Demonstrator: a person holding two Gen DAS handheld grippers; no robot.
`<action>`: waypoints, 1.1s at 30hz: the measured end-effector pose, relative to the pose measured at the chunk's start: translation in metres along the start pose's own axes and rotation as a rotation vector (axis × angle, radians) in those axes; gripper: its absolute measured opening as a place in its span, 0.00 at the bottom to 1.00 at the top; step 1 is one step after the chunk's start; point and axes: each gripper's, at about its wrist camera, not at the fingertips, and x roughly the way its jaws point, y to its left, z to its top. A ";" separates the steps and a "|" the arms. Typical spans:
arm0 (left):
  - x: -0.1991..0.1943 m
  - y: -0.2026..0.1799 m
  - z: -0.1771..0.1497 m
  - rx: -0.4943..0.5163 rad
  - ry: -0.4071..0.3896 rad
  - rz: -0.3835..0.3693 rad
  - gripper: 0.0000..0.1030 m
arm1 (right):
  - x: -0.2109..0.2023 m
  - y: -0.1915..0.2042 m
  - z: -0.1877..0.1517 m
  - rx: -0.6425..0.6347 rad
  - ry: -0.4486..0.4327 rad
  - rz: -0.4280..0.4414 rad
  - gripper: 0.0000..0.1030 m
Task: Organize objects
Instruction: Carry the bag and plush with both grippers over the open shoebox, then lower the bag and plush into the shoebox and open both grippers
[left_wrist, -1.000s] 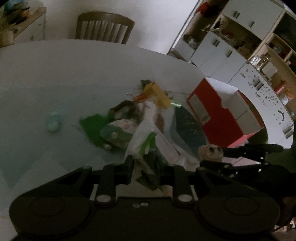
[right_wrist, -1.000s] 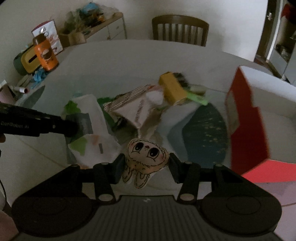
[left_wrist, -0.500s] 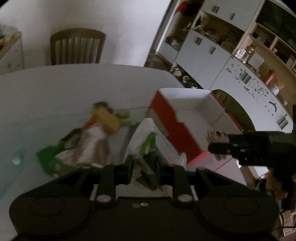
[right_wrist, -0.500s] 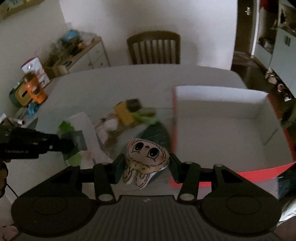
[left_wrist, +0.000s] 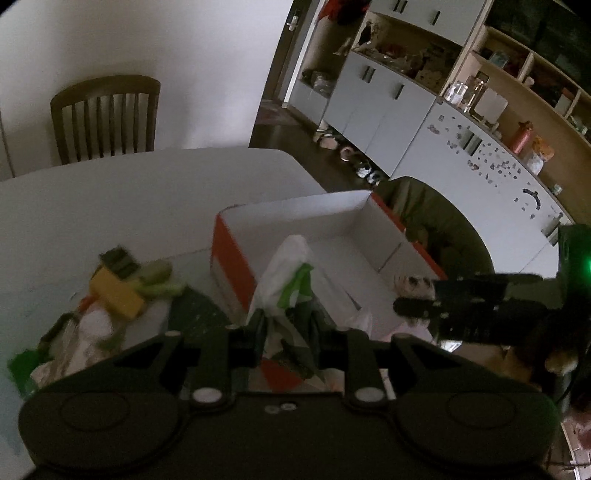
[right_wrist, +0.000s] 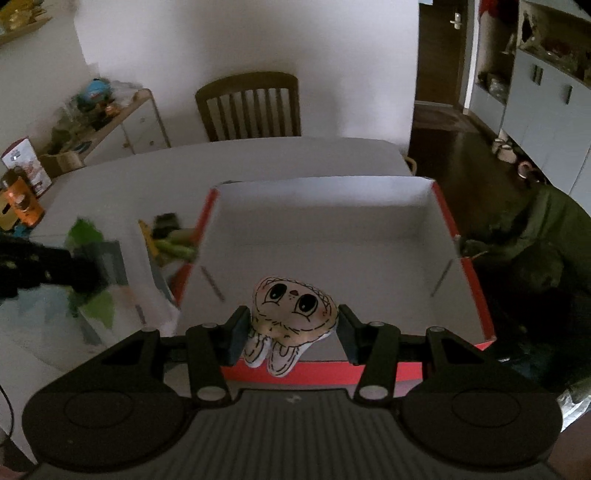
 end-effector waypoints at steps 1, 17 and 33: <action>0.007 -0.004 0.005 -0.002 0.003 0.006 0.22 | 0.002 -0.007 0.000 0.002 0.001 -0.003 0.48; 0.123 -0.033 0.055 0.021 0.116 0.044 0.22 | 0.071 -0.058 0.011 -0.035 0.104 -0.058 0.48; 0.197 -0.040 0.055 0.058 0.255 0.136 0.22 | 0.124 -0.074 0.012 -0.089 0.291 -0.082 0.48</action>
